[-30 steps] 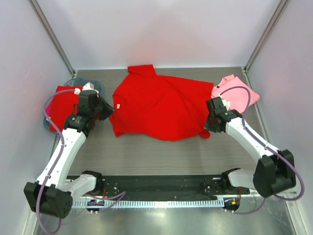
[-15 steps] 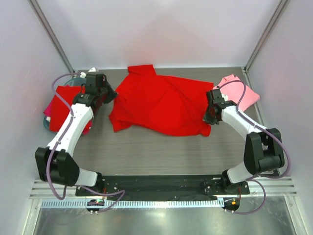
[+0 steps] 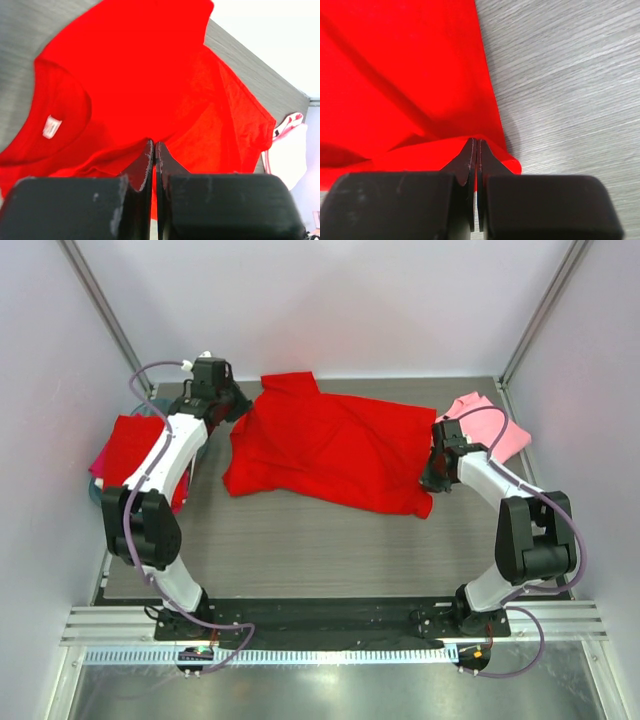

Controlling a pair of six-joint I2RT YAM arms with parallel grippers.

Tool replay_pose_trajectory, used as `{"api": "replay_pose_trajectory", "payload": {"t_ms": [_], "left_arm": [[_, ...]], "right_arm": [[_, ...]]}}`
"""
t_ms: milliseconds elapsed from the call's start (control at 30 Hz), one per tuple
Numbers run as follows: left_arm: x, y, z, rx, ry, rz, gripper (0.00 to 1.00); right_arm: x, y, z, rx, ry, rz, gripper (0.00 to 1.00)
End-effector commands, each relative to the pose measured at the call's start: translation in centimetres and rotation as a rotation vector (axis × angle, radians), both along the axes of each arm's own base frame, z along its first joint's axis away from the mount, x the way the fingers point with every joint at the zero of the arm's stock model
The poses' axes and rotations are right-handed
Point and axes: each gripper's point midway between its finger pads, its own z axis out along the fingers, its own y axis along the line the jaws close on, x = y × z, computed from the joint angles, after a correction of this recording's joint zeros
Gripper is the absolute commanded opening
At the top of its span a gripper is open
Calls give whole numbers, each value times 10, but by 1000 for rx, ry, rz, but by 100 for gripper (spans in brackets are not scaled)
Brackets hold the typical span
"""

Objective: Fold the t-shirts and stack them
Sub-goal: Flatten the tshirt out

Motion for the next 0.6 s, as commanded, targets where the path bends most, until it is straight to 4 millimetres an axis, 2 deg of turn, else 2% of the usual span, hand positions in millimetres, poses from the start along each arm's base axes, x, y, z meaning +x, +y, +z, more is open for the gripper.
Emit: {"api": "replay_pose_trajectory", "payload": {"t_ms": [0,67,100,267,567], "left_arm": [[26,-8,23,-24,-86,-32,0],[33,-10,29,-28,-99,-38,0],[37,-13,23,-29,-88,-47,0],[48,-15,21,-33,-85,-48,0],[65,-23,23,-50,-95,-69,0]], "right_arm": [[20,0,13,21,-62,8,1],[24,-3,14,27,-66,0,1],[25,-3,12,26,-61,2,1],[33,-6,18,29,-80,-6,1],[38,-23,38,30,-142,-54,1]]}}
